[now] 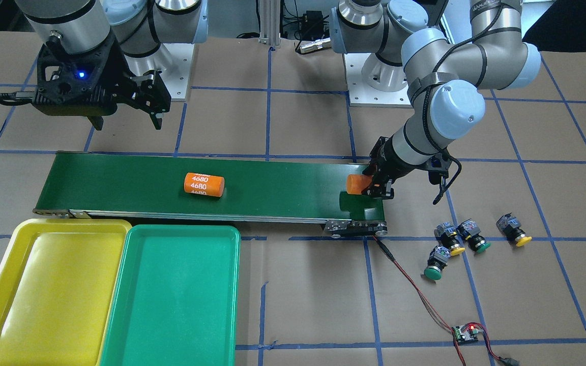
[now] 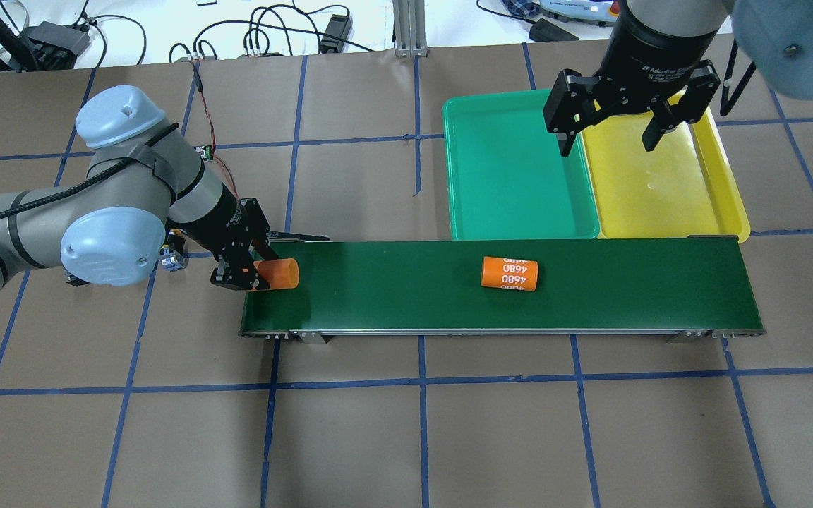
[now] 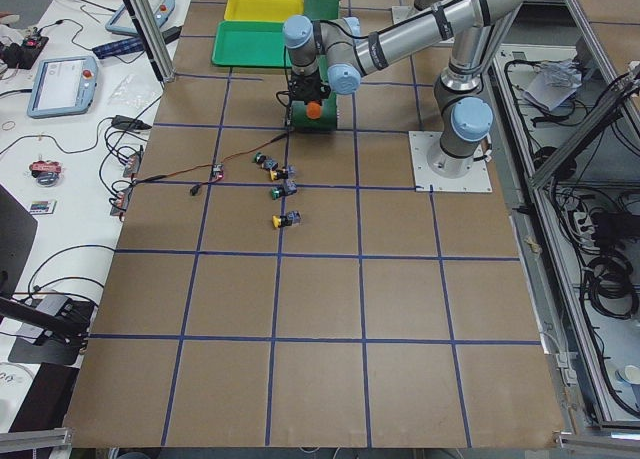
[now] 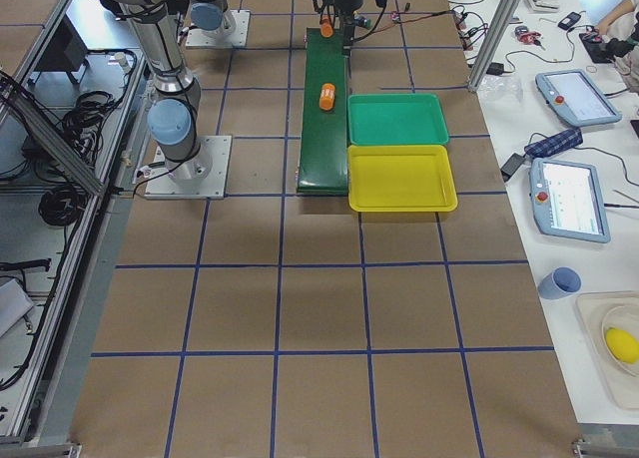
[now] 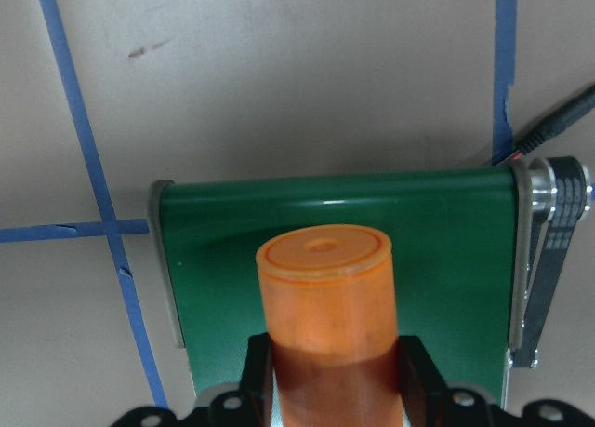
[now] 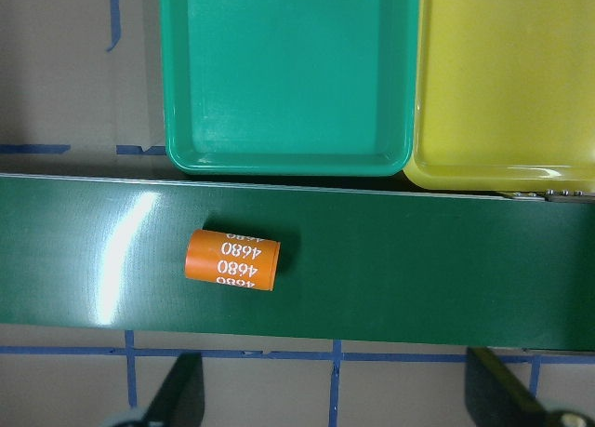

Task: Sort buttons by color to trays
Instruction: 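Carry the second cylinder with the left gripper over the conveyor, then set the cylinder on the belt and open the left gripper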

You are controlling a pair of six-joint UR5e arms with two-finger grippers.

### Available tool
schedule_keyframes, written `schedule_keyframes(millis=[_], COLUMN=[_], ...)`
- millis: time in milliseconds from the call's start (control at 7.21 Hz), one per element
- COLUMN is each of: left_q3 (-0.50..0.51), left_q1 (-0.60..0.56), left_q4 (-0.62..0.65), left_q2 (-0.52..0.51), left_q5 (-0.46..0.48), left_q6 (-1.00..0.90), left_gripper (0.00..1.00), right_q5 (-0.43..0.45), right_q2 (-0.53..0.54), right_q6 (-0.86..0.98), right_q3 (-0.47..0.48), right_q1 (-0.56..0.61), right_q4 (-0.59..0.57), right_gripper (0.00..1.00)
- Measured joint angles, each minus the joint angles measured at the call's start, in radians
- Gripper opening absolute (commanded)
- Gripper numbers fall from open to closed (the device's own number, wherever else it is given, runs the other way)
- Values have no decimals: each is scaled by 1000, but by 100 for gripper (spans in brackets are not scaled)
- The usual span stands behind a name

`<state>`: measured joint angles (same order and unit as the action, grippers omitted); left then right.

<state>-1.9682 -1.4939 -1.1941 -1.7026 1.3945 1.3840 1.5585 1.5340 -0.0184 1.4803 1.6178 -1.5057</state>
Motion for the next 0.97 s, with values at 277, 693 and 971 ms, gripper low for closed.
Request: schedule_keyframes(millis=[277, 693, 971], left_q3=[1, 2, 3], left_q1=[0, 0, -2], left_q4=[7, 8, 8], left_q2=[-3, -7, -8], left_q5=[-1, -1, -1], left_q6=[-1, 1, 1], left_gripper=[36, 79, 100], right_q5=[0, 0, 0], right_q2=[0, 0, 0], right_q6=[0, 0, 0], right_q3=[0, 0, 0], right_q1=[0, 0, -1], right_q4=[1, 1, 1], right_gripper=[100, 100, 100])
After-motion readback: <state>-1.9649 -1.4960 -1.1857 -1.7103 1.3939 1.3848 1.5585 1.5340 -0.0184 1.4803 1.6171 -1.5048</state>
